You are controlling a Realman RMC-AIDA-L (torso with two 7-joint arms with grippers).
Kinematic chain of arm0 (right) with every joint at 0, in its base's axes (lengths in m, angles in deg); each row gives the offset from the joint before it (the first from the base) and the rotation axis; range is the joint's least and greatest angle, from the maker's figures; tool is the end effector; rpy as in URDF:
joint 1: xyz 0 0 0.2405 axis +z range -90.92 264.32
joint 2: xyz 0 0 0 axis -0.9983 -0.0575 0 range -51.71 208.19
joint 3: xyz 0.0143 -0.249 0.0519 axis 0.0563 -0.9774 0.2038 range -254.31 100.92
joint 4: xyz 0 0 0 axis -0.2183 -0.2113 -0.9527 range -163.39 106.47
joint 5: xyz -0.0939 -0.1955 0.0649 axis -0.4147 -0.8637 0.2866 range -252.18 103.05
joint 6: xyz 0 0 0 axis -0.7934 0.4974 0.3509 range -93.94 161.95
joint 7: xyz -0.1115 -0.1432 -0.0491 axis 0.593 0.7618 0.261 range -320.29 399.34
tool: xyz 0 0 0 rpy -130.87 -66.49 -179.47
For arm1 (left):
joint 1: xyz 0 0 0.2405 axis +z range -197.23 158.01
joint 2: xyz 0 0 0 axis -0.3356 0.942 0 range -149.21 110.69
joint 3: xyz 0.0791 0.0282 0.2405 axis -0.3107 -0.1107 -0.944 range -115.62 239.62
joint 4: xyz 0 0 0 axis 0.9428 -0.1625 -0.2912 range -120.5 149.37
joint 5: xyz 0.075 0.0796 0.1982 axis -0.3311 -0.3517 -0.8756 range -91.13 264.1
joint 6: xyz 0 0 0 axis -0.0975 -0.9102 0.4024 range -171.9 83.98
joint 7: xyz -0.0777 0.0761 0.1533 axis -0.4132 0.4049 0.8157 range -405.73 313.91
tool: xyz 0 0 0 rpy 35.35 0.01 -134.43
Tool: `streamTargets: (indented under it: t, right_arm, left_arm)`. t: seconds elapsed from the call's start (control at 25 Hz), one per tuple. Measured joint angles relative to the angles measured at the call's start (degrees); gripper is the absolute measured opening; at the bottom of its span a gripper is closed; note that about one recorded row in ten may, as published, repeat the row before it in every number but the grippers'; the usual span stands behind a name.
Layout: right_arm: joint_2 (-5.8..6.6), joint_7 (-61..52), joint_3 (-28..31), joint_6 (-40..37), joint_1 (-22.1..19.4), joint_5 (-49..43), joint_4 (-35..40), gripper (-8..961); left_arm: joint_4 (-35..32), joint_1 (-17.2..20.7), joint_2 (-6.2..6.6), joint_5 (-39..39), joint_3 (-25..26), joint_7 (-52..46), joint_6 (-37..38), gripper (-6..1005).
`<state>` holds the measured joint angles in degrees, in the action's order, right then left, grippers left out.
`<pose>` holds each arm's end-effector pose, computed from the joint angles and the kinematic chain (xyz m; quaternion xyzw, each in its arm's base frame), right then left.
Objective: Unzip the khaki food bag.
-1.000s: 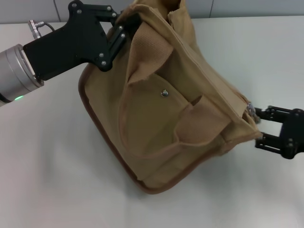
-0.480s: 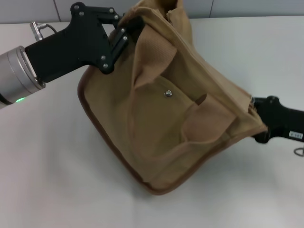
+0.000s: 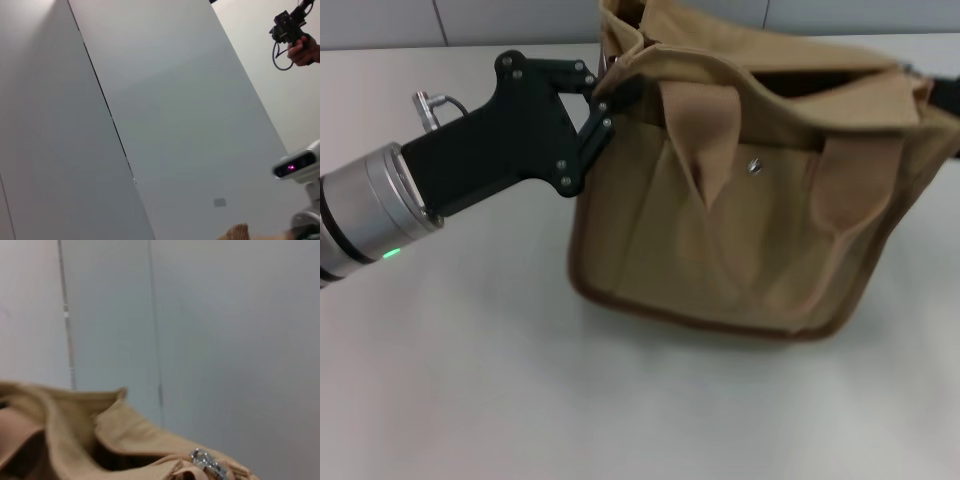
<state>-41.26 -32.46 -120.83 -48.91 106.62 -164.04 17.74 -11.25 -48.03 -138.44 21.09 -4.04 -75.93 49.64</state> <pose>0.2602 0.3710 0.0307 -0.8726 0.1703 0.3401 0.3066 -0.1756 0.3436 -0.0396 -0.8540 0.1161 -0.4348 0.2612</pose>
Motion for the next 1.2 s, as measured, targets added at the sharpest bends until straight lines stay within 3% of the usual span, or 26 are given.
streamTargets:
  t: [0.2,0.36,0.6,0.64,0.8,1.04,1.2]
  right_arm:
    - [0.53,-0.8,-0.3,6.1,4.4,0.0,1.0,62]
    - [1.68,-1.9,-0.7,8.2,7.5,-0.2,-2.4,52]
    - [0.38,-1.5,-0.7,8.1,5.8,-1.3,-0.6,63]
    - [0.35,-1.7,-0.7,7.6,4.4,-1.3,0.5,261]
    - [0.25,-2.0,-0.4,6.5,1.8,-1.1,2.0,324]
    - [0.0,-0.8,1.6,2.2,-3.7,2.6,2.8,418]
    - [0.06,1.9,5.7,-4.5,-7.7,9.0,0.6,510]
  left_arm:
    - [4.1,-0.1,-0.01,1.5,-3.1,0.0,-0.1,136]
    - [7.2,-0.2,0.0,2.4,-6.6,0.0,-0.1,138]
    - [7.8,1.6,0.0,3.7,-7.9,-0.8,0.5,143]
    - [7.7,2.1,0.01,3.8,-7.8,-1.3,0.9,143]
    - [7.3,3.0,0.17,3.8,-7.4,-2.2,1.4,146]
    - [6.4,6.1,0.8,3.9,-4.0,-2.3,4.3,371]
    - [3.5,9.8,1.95,3.6,0.0,-4.0,8.7,551]
